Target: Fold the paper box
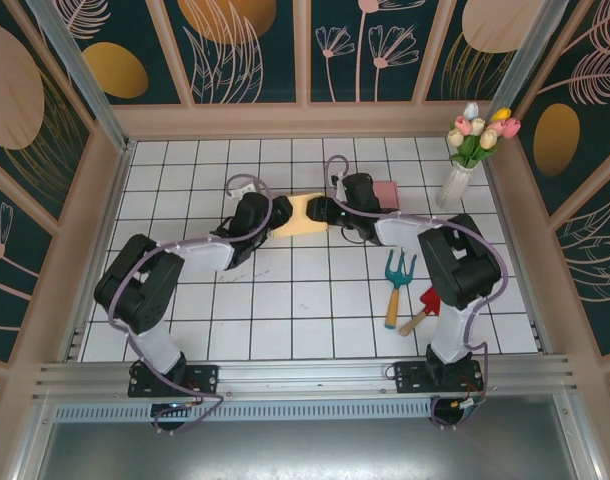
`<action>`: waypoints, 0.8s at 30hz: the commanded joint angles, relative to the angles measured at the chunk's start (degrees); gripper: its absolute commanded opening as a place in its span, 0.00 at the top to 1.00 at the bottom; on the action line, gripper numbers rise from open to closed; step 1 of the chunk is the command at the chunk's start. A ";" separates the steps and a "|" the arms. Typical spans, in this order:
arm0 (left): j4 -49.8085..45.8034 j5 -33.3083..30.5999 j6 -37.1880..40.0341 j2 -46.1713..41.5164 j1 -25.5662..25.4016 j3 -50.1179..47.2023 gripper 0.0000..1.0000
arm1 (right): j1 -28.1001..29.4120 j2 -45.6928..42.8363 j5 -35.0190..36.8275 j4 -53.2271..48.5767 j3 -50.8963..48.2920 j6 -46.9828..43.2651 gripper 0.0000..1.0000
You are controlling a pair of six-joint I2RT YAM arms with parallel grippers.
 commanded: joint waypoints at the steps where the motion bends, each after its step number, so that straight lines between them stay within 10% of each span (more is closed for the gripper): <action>1: -2.76 4.15 3.24 3.61 1.30 4.64 0.30 | 1.20 3.26 0.95 1.26 4.33 1.14 0.37; 21: -9.39 2.33 10.39 5.14 9.76 8.77 0.23 | 1.81 -1.34 16.93 1.15 1.92 -3.00 0.33; 24: -9.35 -0.81 13.89 -1.06 9.77 6.22 0.01 | 3.02 -6.21 19.46 1.27 -0.83 -4.82 0.33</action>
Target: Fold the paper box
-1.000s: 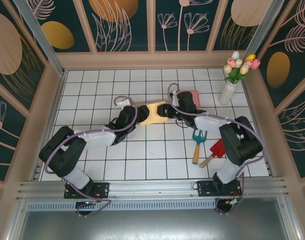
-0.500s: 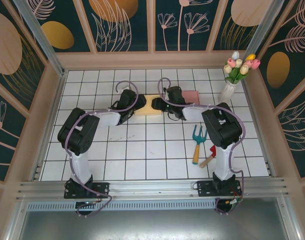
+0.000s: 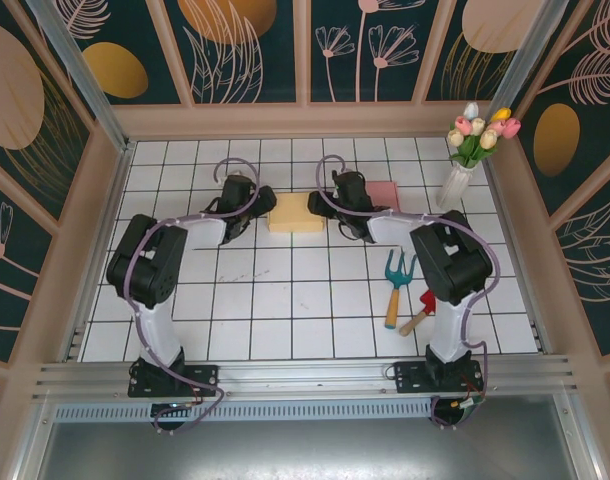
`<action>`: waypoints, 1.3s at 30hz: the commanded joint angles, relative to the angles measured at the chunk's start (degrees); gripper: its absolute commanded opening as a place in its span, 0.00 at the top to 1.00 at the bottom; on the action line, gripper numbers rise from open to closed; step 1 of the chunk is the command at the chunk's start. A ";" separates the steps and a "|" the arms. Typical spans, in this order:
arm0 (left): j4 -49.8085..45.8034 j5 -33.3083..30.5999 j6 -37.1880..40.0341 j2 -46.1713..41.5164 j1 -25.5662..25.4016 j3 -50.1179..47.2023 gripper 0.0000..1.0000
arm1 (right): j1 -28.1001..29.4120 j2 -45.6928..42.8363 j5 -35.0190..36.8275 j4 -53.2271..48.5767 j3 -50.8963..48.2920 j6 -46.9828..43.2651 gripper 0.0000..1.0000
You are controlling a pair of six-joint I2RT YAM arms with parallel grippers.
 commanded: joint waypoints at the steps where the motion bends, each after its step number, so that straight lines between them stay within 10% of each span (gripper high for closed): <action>1: 0.10 -4.86 5.72 -9.18 -0.09 -3.05 0.01 | 1.40 -7.95 4.39 0.89 -3.31 -3.47 0.33; 9: 13.84 -23.38 16.70 -35.29 -0.02 -25.93 0.02 | 1.47 -31.42 16.84 3.09 -18.07 -10.32 0.01; 22: 28.40 -39.23 31.49 -60.25 0.30 -51.02 0.02 | -8.06 -59.83 39.85 2.72 -41.52 -18.95 0.01; 26: 43.20 -37.24 40.37 -59.34 2.66 -58.61 0.01 | -17.57 -59.04 35.47 11.38 -49.53 -17.88 0.01; 32: 45.89 -27.98 32.51 -45.01 12.48 -55.37 0.02 | -31.09 -52.48 17.36 28.18 -56.81 -14.79 0.01; 39: 54.19 -15.68 33.31 -33.49 17.84 -50.84 0.01 | -32.65 -38.28 14.88 47.57 -56.34 -18.43 0.01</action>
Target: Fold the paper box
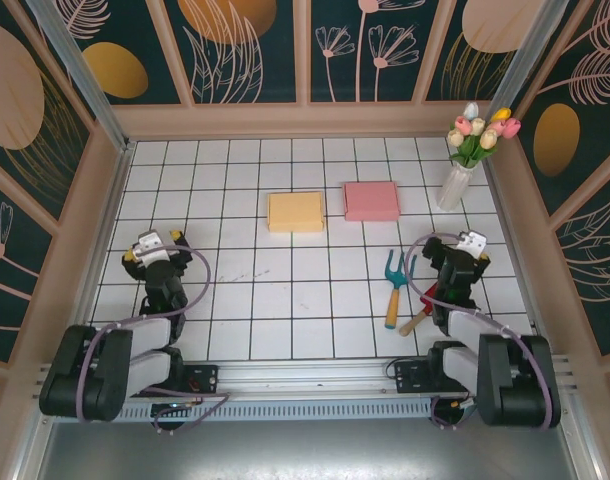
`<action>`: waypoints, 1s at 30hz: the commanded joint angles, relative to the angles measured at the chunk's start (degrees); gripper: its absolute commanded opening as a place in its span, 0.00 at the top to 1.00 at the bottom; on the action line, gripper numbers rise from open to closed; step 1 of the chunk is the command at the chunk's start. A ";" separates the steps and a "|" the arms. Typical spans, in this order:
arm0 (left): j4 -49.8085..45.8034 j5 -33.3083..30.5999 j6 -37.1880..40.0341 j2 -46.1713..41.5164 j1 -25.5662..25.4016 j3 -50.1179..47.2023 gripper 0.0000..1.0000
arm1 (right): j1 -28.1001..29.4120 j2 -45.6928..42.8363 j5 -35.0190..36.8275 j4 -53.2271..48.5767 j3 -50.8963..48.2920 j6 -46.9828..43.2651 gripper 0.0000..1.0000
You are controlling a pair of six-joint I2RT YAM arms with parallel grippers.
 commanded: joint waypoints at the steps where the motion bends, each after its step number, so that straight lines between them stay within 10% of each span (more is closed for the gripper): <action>1: 7.07 8.21 0.41 3.82 1.25 3.75 0.02 | -0.75 4.61 -5.45 17.39 0.24 -2.43 0.01; 6: 20.29 12.84 2.10 17.15 2.52 4.51 0.01 | -1.78 12.32 -14.24 27.53 0.31 -3.67 0.01; 10: 13.17 14.52 2.24 16.88 2.87 7.85 0.01 | -1.88 23.27 -15.83 42.33 -1.78 -4.27 0.01; 14: 11.87 14.94 2.15 16.49 3.15 8.12 0.01 | -0.53 21.78 -12.45 24.99 6.04 -4.26 0.01; 30: 12.12 14.84 2.21 16.50 3.15 8.01 0.01 | 0.16 21.98 -13.71 24.28 6.70 -5.59 0.01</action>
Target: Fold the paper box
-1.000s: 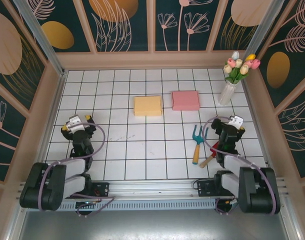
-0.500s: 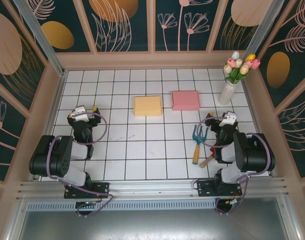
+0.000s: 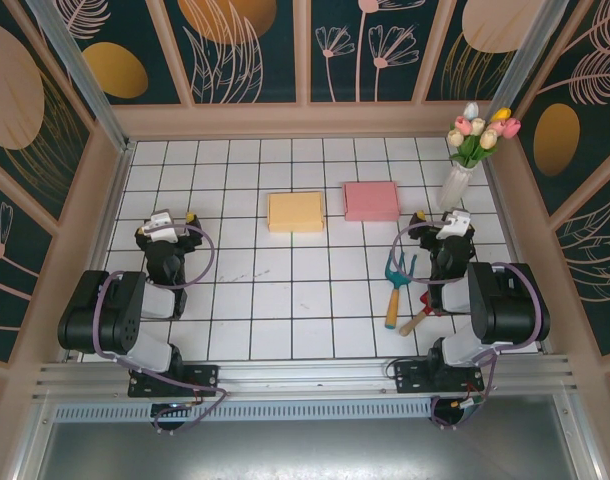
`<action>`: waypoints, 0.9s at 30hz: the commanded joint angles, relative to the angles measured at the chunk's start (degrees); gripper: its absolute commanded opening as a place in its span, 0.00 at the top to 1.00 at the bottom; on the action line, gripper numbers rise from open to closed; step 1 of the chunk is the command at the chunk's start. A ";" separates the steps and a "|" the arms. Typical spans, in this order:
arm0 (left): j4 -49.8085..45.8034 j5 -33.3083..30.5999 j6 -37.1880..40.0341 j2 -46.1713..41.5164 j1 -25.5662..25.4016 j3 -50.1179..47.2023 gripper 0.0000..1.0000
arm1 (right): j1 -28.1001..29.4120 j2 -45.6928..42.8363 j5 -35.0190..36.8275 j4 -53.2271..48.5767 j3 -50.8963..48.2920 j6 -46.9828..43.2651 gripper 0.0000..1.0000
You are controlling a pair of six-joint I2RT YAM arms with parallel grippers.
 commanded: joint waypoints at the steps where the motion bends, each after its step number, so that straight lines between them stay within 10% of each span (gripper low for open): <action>1: 1.77 1.01 0.54 -0.26 0.35 0.55 0.01 | 0.24 0.31 -1.25 0.20 0.34 -0.48 0.01; 27: 0.75 4.33 1.71 -0.45 0.35 1.00 0.01 | 0.26 0.26 -1.27 0.21 0.44 -0.48 0.01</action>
